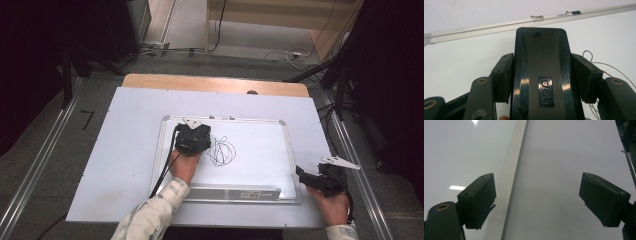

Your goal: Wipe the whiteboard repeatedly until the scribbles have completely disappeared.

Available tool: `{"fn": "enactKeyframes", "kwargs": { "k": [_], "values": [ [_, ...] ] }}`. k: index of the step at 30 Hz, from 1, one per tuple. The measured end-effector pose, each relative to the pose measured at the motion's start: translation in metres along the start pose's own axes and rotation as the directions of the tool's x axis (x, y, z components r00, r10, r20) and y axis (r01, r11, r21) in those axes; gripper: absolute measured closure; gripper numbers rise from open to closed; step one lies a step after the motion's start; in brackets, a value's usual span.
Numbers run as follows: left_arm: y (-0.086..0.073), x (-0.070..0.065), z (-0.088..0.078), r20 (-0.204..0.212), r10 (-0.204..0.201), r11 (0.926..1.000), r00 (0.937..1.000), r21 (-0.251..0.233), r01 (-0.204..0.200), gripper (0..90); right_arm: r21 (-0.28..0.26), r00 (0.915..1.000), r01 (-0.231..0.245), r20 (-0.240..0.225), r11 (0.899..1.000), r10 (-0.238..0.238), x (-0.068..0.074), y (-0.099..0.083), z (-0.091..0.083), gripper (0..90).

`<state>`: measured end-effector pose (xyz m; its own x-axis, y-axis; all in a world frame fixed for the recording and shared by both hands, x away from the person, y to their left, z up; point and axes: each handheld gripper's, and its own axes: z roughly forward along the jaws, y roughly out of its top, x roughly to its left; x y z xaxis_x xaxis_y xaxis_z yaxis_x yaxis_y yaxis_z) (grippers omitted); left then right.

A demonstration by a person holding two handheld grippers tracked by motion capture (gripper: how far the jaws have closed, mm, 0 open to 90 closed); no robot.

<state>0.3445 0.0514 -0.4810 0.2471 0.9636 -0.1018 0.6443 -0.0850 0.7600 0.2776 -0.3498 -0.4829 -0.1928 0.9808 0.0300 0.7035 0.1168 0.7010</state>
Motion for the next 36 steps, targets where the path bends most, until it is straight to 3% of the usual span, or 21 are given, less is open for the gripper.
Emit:
{"fn": "enactKeyframes", "kwargs": {
  "k": [6, 12, 15, 36],
  "values": [
    [-0.002, -0.007, 0.008, 0.008, -0.015, 0.9998, 0.9999, 0.012, 0.015, 39.8, 0.001, 1.0000, 0.000, 0.000, 1.000, 0.000, 0.000, 0.000, 0.000, 12.7],
    [-0.002, -0.010, 0.011, -0.009, 0.002, 0.9999, 1.0000, 0.011, -0.002, 39.9, 0.000, 1.0000, 0.002, -0.001, 1.000, -0.002, 0.000, 0.000, 0.000, 12.7],
    [-0.002, -0.009, 0.016, -0.010, 0.001, 0.9992, 1.0000, 0.040, 0.000, 39.9, 0.001, 1.0000, 0.003, -0.002, 1.000, -0.003, 0.000, 0.000, 0.000, 12.7],
    [-0.006, -0.018, 0.020, -0.010, 0.039, 0.9988, 0.9992, 0.031, -0.039, 40.1, 0.000, 1.0000, 0.006, -0.001, 1.000, -0.006, 0.001, 0.000, 0.000, 12.7]
  ]
}}
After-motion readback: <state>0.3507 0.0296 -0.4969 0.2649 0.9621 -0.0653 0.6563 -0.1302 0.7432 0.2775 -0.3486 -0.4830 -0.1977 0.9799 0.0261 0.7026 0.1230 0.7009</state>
